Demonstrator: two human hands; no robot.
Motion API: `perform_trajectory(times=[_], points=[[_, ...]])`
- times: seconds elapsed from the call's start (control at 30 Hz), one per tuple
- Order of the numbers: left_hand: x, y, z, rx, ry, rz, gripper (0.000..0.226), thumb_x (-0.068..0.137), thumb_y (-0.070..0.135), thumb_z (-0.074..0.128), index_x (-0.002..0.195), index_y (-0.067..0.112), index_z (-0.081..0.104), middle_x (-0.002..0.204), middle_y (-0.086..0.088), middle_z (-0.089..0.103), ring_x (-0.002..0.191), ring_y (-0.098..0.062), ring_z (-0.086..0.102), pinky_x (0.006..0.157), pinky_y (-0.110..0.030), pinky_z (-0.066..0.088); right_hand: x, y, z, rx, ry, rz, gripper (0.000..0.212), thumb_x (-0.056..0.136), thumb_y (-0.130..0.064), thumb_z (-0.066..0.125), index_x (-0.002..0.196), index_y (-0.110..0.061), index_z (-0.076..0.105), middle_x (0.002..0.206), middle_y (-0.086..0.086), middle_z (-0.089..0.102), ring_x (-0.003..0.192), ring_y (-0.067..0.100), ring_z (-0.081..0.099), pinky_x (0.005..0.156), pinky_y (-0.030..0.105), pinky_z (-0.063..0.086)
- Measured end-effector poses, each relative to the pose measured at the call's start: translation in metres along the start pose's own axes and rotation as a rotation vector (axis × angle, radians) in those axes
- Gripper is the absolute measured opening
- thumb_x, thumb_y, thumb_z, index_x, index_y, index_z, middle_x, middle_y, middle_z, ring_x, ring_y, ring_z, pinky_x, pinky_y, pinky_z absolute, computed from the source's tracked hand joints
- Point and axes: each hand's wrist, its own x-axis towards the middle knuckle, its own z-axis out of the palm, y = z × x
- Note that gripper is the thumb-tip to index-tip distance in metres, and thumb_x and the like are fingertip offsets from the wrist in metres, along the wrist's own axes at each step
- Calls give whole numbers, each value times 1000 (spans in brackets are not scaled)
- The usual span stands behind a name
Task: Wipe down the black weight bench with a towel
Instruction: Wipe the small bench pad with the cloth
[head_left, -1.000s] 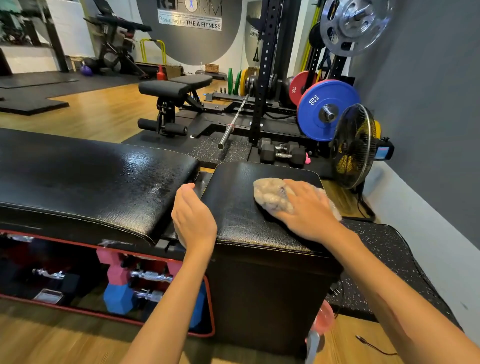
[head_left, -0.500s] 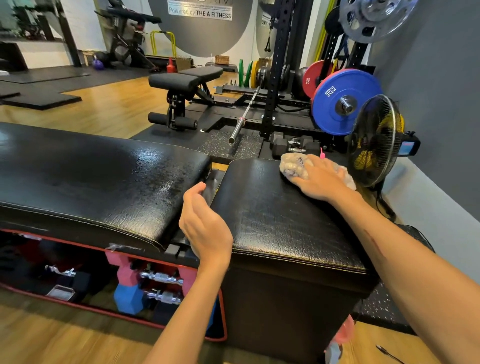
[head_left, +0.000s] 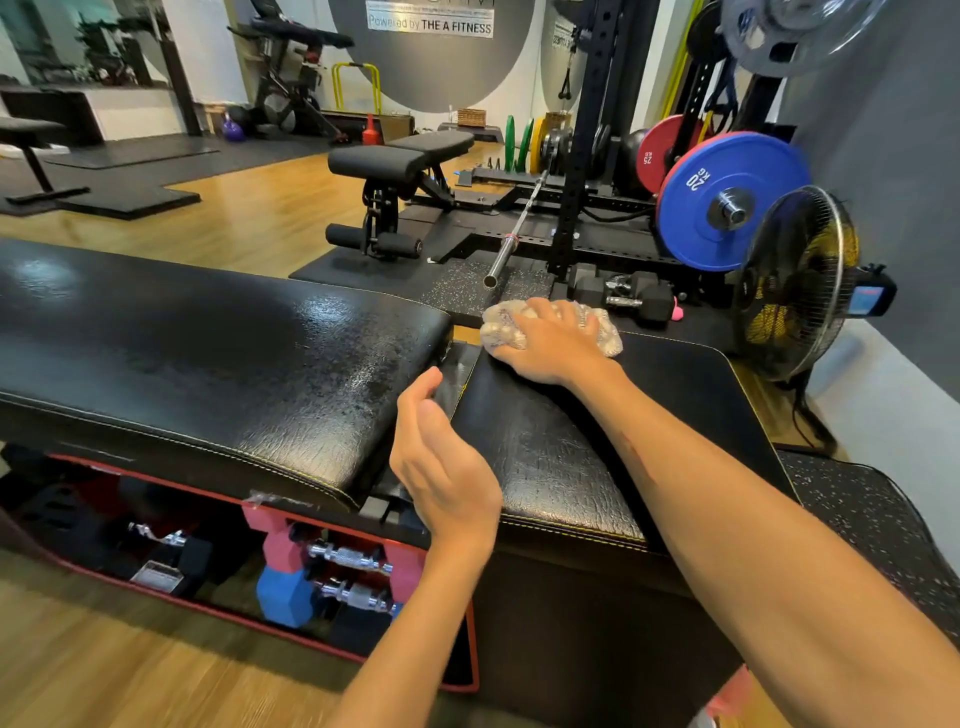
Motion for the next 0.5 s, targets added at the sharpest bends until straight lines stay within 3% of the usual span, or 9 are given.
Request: perform_trajectory(times=[0.17,0.3,0.4,0.5], points=[[1,-1,0,10,-30,12,54,95,32,22,119,5,63,118,-3,65,112,-16,58,99,-41,44,-9,-24,2,-41,-27,-53,74,91,-72,35,152,-30,32,162,1,18,147,37,10,114,68,8],[2,-2,1,8,4,13,55,95,32,22,122,2,60,125,-6,62,120,-16,53,104,-23,37,-45,-40,0,-24,-18,-130,71,91,-71,38,151,-32,35,161,-1,20,147,35,9,115,66,6],[3,-2,1,19,29,-6,53,96,31,23,123,4,59,128,-8,60,123,-19,51,106,-28,35,-80,-46,-6,19,-21,-182,70,91,-69,42,151,-33,34,162,-2,18,148,33,8,115,65,4],[2,-1,1,112,-1,-43,46,97,24,25,117,7,62,121,-4,64,116,-17,53,96,-13,28,-119,-44,-11,62,-11,-226,64,94,-58,45,152,-32,32,162,-2,16,149,31,6,116,64,3]])
